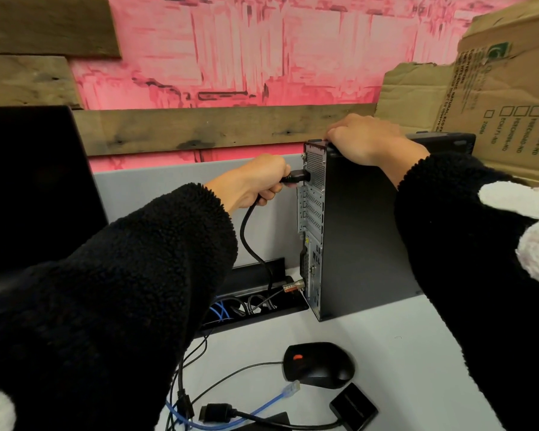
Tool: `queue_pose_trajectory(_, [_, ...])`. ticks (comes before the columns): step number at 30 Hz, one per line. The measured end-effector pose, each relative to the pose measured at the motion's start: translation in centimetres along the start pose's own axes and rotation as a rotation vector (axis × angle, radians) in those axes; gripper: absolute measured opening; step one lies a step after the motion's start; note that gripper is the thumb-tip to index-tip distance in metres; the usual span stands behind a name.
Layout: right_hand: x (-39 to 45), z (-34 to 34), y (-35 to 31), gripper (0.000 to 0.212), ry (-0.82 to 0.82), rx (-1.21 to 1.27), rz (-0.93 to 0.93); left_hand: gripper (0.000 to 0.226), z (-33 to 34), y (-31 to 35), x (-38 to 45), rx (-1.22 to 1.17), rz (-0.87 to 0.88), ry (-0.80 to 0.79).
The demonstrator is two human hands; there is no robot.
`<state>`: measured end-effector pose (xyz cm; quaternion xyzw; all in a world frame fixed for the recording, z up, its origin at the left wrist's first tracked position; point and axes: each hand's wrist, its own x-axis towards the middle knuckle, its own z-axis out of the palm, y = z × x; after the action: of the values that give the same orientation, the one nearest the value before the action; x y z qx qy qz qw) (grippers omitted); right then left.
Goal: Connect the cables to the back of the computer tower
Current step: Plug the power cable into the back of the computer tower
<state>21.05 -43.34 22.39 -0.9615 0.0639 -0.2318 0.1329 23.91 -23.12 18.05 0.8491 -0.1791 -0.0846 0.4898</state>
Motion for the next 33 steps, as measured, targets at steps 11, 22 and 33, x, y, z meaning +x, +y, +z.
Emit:
queue_pose_trajectory(11, [-0.8, -0.2, -0.5, 0.053, 0.004, 0.007, 0.008, 0.021, 0.0, -1.8, -1.1, 0.413, 0.299, -0.002])
queue_pose_trajectory(22, [-1.8, -0.7, -1.0, 0.049, -0.010, 0.000, 0.005, 0.024, 1.4, -1.2, -0.9, 0.480, 0.386, 0.133])
queue_pose_trajectory(33, [-2.7, -1.3, -1.3, 0.034, 0.007, 0.000, 0.012, 0.015, 2.5, -1.4, -0.5, 0.580, 0.440, 0.260])
